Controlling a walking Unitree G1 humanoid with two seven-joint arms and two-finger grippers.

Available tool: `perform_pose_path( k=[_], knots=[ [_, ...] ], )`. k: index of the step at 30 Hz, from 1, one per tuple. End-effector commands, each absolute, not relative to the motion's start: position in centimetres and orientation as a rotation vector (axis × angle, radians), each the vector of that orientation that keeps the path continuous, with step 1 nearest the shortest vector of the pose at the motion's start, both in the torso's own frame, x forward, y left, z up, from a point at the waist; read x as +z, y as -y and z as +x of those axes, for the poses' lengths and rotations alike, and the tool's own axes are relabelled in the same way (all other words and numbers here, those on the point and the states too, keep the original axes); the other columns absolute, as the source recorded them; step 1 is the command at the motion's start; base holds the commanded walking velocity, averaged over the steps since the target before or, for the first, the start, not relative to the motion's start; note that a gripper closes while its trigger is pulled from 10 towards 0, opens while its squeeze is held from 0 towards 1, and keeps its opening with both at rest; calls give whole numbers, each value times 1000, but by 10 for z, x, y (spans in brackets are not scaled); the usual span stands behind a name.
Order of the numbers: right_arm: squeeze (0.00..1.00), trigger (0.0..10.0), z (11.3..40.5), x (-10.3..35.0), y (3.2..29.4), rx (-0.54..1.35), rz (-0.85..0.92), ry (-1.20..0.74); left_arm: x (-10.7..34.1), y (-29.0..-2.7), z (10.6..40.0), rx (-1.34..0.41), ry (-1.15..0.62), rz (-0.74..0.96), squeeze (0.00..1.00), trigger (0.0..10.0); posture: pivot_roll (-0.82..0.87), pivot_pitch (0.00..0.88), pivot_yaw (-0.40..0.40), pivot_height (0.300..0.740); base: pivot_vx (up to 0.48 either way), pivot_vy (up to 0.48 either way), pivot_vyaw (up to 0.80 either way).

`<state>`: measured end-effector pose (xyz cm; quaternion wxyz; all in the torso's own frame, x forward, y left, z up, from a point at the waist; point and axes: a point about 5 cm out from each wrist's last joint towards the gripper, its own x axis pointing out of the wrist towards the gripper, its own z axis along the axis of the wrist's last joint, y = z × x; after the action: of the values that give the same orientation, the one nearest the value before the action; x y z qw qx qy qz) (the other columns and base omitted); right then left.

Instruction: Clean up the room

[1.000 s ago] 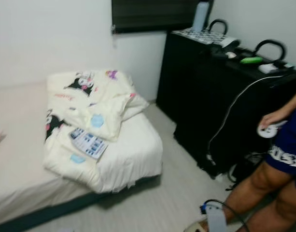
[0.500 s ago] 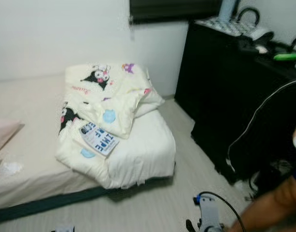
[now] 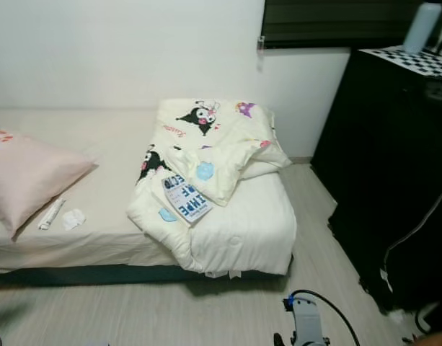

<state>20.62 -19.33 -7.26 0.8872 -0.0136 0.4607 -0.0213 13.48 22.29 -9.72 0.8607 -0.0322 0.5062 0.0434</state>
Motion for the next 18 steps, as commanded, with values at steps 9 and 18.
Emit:
perform_pose_path(
  k=[9,18],
  knots=[
    [0,10000,202,-75,191,-39,-14,-975,-97,-227,132,100,-1073,-43,0,10000,-68,75,-14,740,0,-160,0],
    [0,10000,200,-77,185,-26,-8,-983,-98,-226,128,84,-1076,-72,0,10000,-64,91,-16,740,84,0,0]
  ],
)
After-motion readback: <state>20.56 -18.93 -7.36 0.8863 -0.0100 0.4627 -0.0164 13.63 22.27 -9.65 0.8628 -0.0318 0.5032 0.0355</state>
